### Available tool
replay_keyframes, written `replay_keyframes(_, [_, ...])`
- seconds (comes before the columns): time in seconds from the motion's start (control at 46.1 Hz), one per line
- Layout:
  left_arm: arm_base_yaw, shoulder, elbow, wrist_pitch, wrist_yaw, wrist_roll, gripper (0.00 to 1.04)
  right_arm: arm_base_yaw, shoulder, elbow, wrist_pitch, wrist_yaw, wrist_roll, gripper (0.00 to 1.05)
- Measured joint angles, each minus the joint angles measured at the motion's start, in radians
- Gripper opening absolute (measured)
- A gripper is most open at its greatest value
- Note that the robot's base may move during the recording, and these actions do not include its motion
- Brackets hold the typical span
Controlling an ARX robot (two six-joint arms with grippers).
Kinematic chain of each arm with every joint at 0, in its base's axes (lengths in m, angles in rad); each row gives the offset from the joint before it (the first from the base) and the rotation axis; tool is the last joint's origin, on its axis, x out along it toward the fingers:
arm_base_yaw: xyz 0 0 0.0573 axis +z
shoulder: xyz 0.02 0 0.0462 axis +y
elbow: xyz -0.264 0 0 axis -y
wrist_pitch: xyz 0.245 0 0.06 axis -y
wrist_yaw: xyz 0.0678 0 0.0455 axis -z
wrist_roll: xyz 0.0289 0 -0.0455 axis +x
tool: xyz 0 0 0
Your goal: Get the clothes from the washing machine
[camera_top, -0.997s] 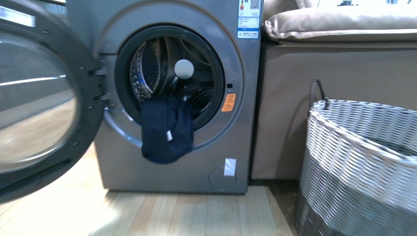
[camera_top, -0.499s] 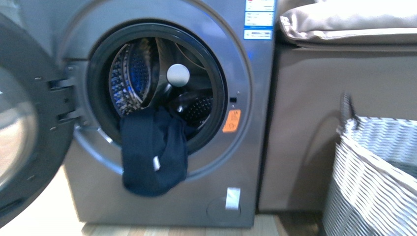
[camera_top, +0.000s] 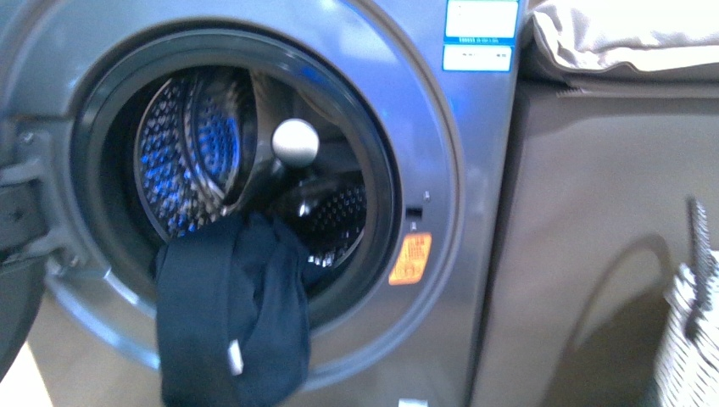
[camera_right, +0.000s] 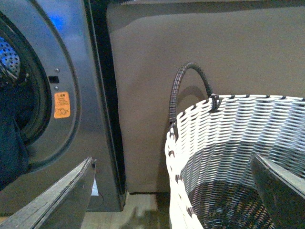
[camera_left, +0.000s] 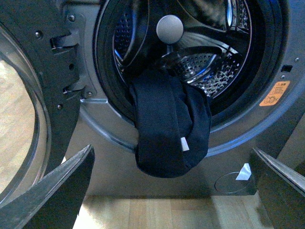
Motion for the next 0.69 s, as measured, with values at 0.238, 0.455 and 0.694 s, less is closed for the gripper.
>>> replay_keyframes(0.238, [0.0,0.0,0.0,0.0,0.0,0.0,0.98,0.0,0.0,0.0,0.0,0.002,0.0,0.97])
replay_keyframes(0.455, [0.0,0.0,0.0,0.0,-0.001,0.0,0.98,0.0,0.0,0.0,0.0,0.001,0.0,0.97])
replay_keyframes(0.694, [0.0,0.0,0.0,0.0,-0.001,0.0,0.98,0.0,0.0,0.0,0.0,0.0,0.0,0.97])
